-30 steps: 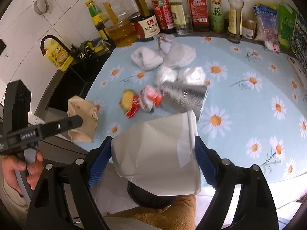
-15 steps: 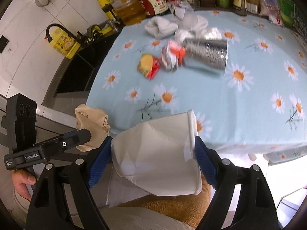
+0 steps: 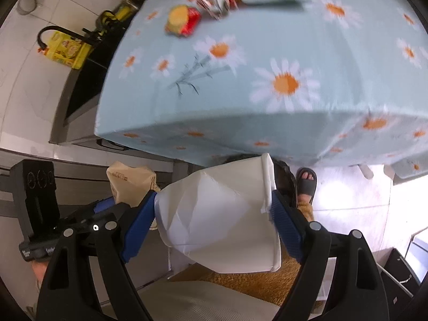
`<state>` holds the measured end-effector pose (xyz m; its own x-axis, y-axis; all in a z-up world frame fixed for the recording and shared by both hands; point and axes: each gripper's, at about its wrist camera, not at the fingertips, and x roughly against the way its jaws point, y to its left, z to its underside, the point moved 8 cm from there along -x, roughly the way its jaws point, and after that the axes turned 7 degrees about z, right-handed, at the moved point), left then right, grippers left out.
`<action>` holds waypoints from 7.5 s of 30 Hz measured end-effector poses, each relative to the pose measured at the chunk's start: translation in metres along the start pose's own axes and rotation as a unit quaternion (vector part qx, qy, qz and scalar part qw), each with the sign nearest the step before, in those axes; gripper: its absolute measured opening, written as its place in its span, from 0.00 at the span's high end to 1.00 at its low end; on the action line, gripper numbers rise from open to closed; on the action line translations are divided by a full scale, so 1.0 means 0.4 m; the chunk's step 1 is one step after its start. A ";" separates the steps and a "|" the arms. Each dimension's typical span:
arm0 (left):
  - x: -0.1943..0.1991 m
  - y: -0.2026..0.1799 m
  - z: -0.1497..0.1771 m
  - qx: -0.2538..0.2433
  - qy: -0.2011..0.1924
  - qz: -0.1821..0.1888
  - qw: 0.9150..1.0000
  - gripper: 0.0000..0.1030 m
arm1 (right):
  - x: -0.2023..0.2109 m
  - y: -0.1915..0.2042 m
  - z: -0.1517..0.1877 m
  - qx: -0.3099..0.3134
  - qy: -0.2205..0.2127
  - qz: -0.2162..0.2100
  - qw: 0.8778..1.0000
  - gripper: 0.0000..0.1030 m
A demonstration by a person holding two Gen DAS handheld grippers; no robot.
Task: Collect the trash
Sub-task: 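Carry both cups down over the black trash bin, then open both tools to drop the cups into the bin, then move the right tool back to the foil cone on the table, then grasp the foil-wrapped cone with the right tool, then grasp the yellow snack wrapper with the left tool while the right tool holds the foil cone, then carry the foil cone and snack wrapper down over the trash bin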
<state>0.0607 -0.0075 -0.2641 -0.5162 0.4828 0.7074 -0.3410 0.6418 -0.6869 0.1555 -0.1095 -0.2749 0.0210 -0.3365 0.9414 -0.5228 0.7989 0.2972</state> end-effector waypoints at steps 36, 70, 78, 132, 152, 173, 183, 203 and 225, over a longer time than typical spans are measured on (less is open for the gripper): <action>-0.192 0.142 0.106 0.048 0.082 -0.037 0.995 0.19 | -0.220 -0.086 0.080 -0.119 0.076 -0.023 0.990 0.05; 0.041 -0.082 -0.046 -0.058 -0.013 0.004 0.998 0.19 | 0.067 -0.050 0.031 -0.083 -0.034 -0.013 0.996 0.05; 0.100 -0.153 -0.126 -0.084 -0.051 0.004 0.995 0.19 | 0.188 -0.066 -0.092 -0.064 -0.097 0.000 0.993 0.05; 0.079 -0.139 -0.317 -0.014 -0.100 -0.043 0.994 0.19 | 0.078 -0.170 -0.563 -0.090 -0.039 0.072 0.993 0.25; -0.060 -0.201 -0.459 -0.124 -0.038 -0.137 0.982 0.18 | 0.211 -0.282 -0.451 -0.127 -0.068 0.036 0.989 0.25; -0.186 -0.189 -0.543 -0.201 0.018 -0.241 0.949 0.20 | 0.197 -0.381 -0.359 -0.168 -0.054 0.019 0.984 0.25; -0.194 -0.183 -0.548 -0.193 0.016 -0.244 0.950 0.40 | 0.195 -0.386 -0.371 -0.161 -0.052 0.012 0.985 0.25; -0.105 -0.195 -0.450 -0.167 -0.015 -0.228 0.959 0.41 | 0.184 -0.292 -0.352 -0.107 -0.037 0.003 0.994 0.25; 0.002 -0.187 -0.246 -0.137 -0.040 -0.183 0.973 0.40 | 0.144 -0.086 -0.230 -0.034 -0.003 -0.008 0.999 0.25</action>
<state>0.1631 0.0033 -0.1957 -0.4623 0.1510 0.8738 -0.2972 0.9020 -0.3132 0.2531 -0.1105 -0.2161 0.0230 -0.3517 0.9358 -0.4630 0.8259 0.3218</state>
